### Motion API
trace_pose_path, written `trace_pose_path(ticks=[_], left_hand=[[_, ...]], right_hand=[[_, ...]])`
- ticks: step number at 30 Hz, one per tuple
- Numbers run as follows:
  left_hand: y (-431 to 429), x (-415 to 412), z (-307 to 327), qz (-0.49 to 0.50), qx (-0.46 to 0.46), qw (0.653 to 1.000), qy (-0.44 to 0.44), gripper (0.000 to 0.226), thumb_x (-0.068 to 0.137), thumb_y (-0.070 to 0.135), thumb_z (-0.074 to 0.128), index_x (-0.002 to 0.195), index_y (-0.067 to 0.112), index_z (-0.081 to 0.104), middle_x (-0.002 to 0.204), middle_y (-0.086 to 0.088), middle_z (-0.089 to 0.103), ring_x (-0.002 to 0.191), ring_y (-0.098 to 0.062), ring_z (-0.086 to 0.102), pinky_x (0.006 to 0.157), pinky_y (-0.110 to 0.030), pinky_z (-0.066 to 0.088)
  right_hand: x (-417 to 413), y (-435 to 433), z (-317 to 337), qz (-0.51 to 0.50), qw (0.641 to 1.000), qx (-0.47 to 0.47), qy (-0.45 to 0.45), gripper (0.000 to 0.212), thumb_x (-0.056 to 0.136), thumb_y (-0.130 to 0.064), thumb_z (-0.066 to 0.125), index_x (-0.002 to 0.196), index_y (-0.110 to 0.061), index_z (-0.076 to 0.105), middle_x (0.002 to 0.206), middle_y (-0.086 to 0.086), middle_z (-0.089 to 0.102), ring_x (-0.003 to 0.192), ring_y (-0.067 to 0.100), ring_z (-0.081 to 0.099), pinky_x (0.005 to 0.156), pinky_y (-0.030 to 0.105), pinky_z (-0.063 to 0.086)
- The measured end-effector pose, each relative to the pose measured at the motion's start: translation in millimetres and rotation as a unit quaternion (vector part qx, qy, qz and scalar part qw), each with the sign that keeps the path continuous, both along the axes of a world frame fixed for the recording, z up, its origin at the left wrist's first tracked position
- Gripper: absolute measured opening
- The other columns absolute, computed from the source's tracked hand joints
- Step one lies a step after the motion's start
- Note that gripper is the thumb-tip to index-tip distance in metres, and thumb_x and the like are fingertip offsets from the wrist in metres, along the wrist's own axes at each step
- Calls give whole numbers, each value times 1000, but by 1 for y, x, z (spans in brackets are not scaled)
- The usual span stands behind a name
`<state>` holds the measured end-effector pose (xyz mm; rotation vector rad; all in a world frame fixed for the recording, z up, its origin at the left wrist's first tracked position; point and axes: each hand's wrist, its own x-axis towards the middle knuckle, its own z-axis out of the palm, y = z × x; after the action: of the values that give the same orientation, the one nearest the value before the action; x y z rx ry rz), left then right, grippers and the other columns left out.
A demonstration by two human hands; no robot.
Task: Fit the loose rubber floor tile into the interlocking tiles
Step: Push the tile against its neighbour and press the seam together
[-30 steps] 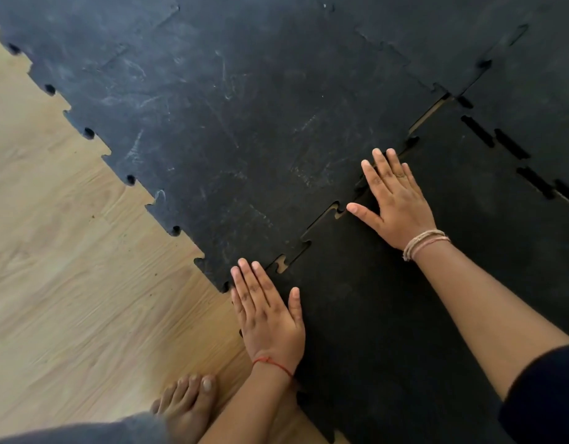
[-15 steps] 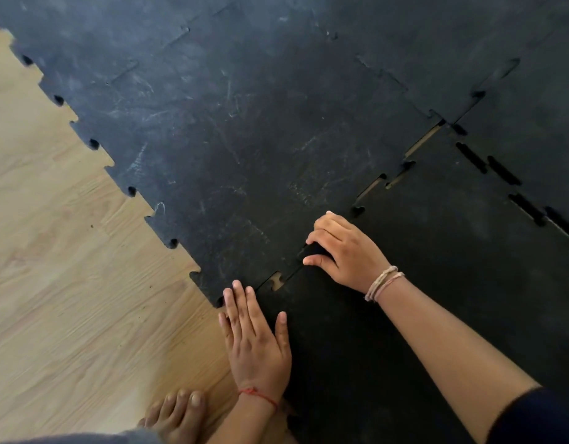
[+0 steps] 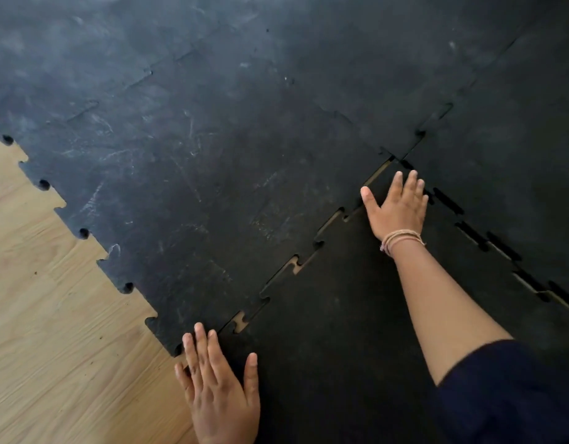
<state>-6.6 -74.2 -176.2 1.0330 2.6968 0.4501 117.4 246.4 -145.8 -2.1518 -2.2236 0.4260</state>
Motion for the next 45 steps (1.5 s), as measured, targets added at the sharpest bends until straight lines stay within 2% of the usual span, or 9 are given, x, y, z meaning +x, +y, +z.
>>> trace_pose_path(ticks=[5,10,19,22,24,30,38,42,45], left_hand=[[8,7,-7,10,1,998,55,85,86,64,13,132,-4,34,142,-24,38,138,-31,18,109,-49,14],[9,5,-15,-2,-17,996,88,84,88,59,16,127,-12,38,137,-32,40,131,-43,27,111,-47,15],[13,6,-10,-2,-31,998,55,83,88,59,9,134,-6,30,142,-28,34,140,-35,10,115,-36,-1],[14,6,-6,-10,-36,999,35,80,89,57,9,137,-4,27,145,-25,30,143,-25,-2,115,-35,-1],[14,6,-4,-23,-39,999,28,79,90,57,8,137,-5,26,148,-23,27,143,-22,-6,115,-35,-1],[15,7,-11,-28,-7,998,60,78,90,57,9,140,-2,21,156,-4,-10,144,-23,-4,115,-34,-2],[14,6,-12,-35,-37,997,60,75,90,55,4,145,5,1,156,-11,-7,143,-24,-8,115,-37,-3],[14,5,-12,-52,-51,995,62,73,91,54,5,145,5,-3,155,-8,-15,143,-26,-8,114,-37,-3],[13,5,-12,-54,-50,995,60,74,92,53,6,144,0,5,155,-8,-15,143,-26,-8,114,-37,-2]], right_hand=[[0,25,5,-38,999,1,-12,95,84,-70,33,145,0,12,153,18,16,141,31,13,113,40,12],[-17,34,14,-97,994,51,-16,90,73,-64,58,130,4,40,133,17,41,122,31,38,97,41,36],[-14,48,29,-177,976,72,101,80,62,-45,73,122,-1,44,130,17,46,120,33,41,97,42,36],[-13,51,44,-192,954,126,192,44,63,-38,68,92,-6,58,115,12,48,108,32,49,92,35,39],[-24,40,42,-117,978,102,143,35,67,-41,62,80,-8,62,110,12,48,106,32,48,90,32,38],[-18,23,18,-102,984,145,6,60,78,-52,60,115,-5,55,122,18,53,112,36,44,87,43,40],[9,14,1,-78,994,76,-16,88,85,-64,39,140,4,28,143,22,36,133,35,31,111,48,16],[13,13,-1,-47,995,77,-30,91,84,-64,42,141,4,23,142,26,34,131,39,29,110,48,16],[13,29,13,-78,995,54,-28,93,76,-72,46,129,5,41,133,27,44,124,41,37,103,51,26]])
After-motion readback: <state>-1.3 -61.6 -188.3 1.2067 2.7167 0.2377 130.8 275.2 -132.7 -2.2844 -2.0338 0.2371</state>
